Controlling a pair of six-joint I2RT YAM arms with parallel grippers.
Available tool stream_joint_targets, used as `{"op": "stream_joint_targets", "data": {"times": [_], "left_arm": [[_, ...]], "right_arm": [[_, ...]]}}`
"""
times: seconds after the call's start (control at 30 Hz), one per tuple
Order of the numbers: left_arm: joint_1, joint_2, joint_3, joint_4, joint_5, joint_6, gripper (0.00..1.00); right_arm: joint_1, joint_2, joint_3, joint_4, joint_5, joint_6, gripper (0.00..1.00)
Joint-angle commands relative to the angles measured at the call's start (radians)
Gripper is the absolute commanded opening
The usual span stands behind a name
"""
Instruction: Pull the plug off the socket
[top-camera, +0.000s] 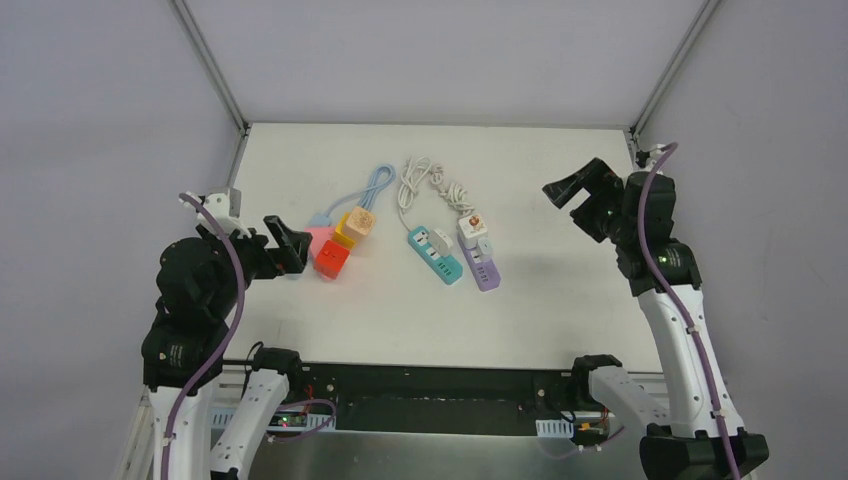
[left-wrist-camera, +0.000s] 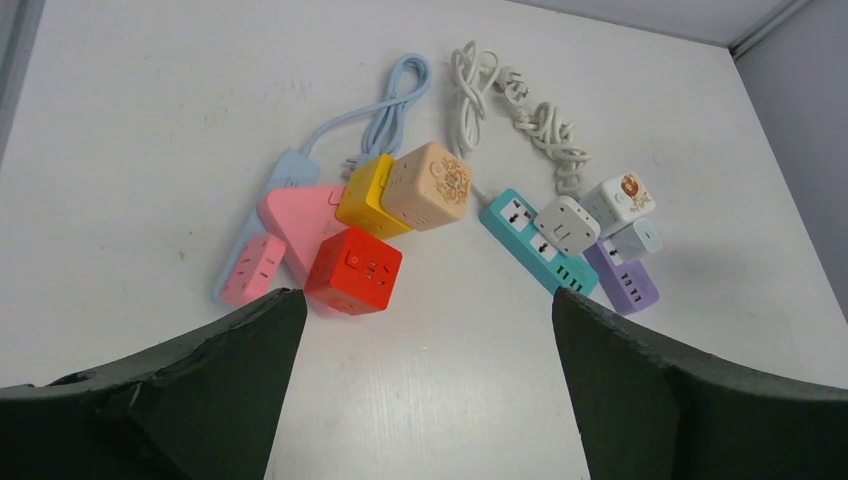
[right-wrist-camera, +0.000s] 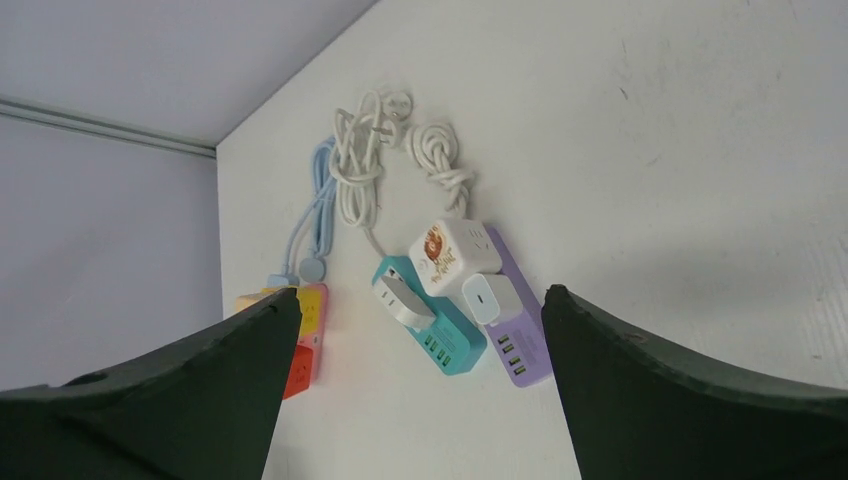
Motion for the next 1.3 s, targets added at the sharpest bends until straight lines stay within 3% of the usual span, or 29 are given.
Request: {"op": "stream_joint_targets", "data": {"times": [0.0,0.2,0.37,0.5,0.67,0.83,0.97,1.27], "left_arm": [[0.004,-0.019,-0.044,0.053,0.068,-0.028,0.99],[0.004,-0.036,-0.090,0.108,0.088,-0.108,0.99],[0.004,0.025,-0.142,0.208,0.380,-0.097,0.99],[-0.010,0.085,-0.281,0.480,0.535,-0.257,0.99],[-0.135,0.203,-0.323,0.659,0.432,-0.319,0.99],[-0.255,0.346,-0.245,0.615,0.318,-0.242,0.99],[-0.272,0.392,-0.238,0.611,0.287,-0.253,0.99],[-0.274,0.334,-0.262,0.568,0.207,-0.218,0.99]], "right_arm": [[-0.006,-0.008,-0.083,0.040,-0.019,0.066,0.94],[-0.006,0.046,-0.131,0.049,-0.206,-0.026,0.95],[-0.004,0.093,-0.144,0.075,-0.315,-0.065,1.00],[0.020,0.068,-0.238,0.217,-0.330,-0.070,1.00],[0.074,0.150,-0.296,0.325,-0.231,-0.085,1.00],[0.223,0.307,-0.250,0.328,-0.033,-0.162,0.89],[0.336,0.433,-0.185,0.288,0.103,-0.208,0.72],[0.464,0.547,-0.132,0.257,0.257,-0.291,0.71]]}}
